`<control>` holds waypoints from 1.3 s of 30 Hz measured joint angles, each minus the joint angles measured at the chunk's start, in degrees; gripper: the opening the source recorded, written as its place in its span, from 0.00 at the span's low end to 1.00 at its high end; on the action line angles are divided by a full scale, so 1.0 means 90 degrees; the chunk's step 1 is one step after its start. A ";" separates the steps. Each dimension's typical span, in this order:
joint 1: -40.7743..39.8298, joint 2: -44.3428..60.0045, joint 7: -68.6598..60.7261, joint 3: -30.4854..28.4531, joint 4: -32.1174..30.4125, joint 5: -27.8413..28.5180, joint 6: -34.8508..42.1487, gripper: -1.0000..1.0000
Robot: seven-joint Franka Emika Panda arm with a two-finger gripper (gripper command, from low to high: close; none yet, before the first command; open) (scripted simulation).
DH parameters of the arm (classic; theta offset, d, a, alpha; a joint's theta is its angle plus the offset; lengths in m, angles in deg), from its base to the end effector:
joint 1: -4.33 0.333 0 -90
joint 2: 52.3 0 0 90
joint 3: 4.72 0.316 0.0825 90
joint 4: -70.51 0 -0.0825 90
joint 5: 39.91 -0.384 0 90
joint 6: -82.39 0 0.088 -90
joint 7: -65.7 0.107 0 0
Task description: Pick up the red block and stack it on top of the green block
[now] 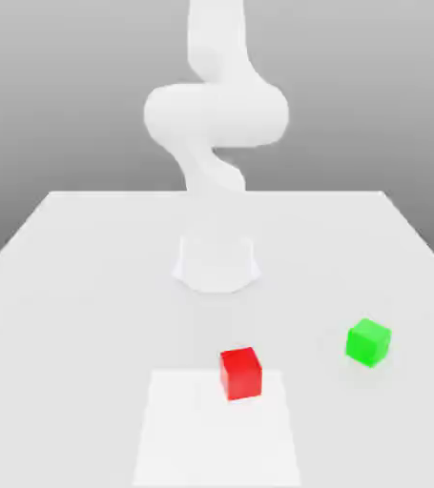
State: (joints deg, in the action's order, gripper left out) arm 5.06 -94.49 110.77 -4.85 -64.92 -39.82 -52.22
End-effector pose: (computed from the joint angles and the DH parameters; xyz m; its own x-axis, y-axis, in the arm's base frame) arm 0.3737 0.0036 0.6611 0.5379 -0.7020 0.4668 -0.5234 -0.7121 -0.4679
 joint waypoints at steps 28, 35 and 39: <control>0.0545 0.5872 -0.0819 0.0040 -0.3296 0.0021 -0.4572 0.00; 0.0522 0.5282 -0.0815 0.0061 -0.3380 0.0026 -0.4065 0.00; 0.0545 0.4377 -0.0839 0.0049 -0.3508 -0.0008 -0.3287 0.00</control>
State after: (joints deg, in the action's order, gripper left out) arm 9.96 -55.10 103.22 -4.42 -96.49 -39.89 -81.80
